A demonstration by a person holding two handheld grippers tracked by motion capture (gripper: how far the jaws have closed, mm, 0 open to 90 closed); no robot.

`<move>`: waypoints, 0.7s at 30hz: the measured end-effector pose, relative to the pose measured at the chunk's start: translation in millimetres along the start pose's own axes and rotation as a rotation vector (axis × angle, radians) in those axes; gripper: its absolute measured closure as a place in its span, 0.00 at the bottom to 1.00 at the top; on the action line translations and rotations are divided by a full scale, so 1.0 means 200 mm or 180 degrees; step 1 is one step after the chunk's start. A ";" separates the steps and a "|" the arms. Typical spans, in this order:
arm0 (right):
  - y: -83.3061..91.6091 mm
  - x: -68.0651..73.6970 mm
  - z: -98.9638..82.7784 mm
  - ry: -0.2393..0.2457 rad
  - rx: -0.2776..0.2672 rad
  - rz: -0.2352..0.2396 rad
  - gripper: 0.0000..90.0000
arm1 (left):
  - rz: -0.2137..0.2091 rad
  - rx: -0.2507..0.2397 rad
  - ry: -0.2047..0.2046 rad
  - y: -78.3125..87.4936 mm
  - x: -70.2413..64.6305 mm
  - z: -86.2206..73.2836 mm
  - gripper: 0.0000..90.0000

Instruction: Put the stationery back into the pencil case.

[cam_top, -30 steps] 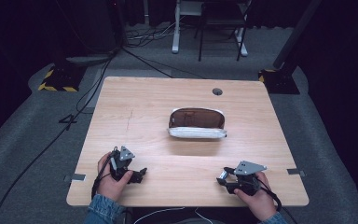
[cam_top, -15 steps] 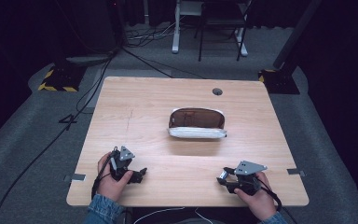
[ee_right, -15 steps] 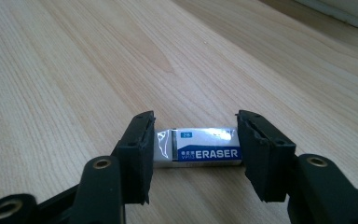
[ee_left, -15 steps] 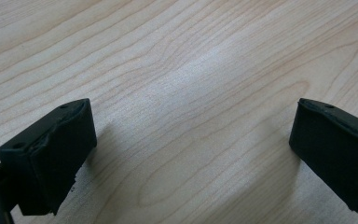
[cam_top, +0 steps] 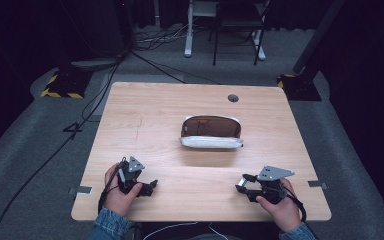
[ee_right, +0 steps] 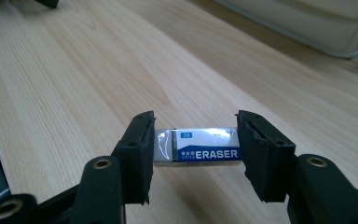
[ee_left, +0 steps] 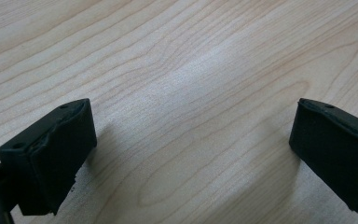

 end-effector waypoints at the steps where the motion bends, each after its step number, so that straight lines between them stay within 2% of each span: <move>1: 0.01 -0.01 0.01 -0.0009 -0.0013 -0.0006 0.54 | -0.0006 -0.0001 0.0010 0.00 0.00 0.00 0.01; 8: 0.05 -0.04 0.12 -0.0069 -0.0118 -0.0025 0.54 | -0.0008 0.0002 0.0019 0.00 0.00 0.00 0.01; 21: 0.08 -0.10 0.26 -0.0199 -0.0233 -0.0034 0.54 | 0.0000 -0.0001 -0.0002 0.00 0.00 0.00 0.01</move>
Point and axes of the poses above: each handheld gripper's, and its own axes: y roughly backward along the jaws, z roughly out of its top, x roughly to its left, the point moved 1 cm from there along -y, roughly forward along the jaws, and after that the axes turned 9 degrees about -y, right-handed, at the moved point
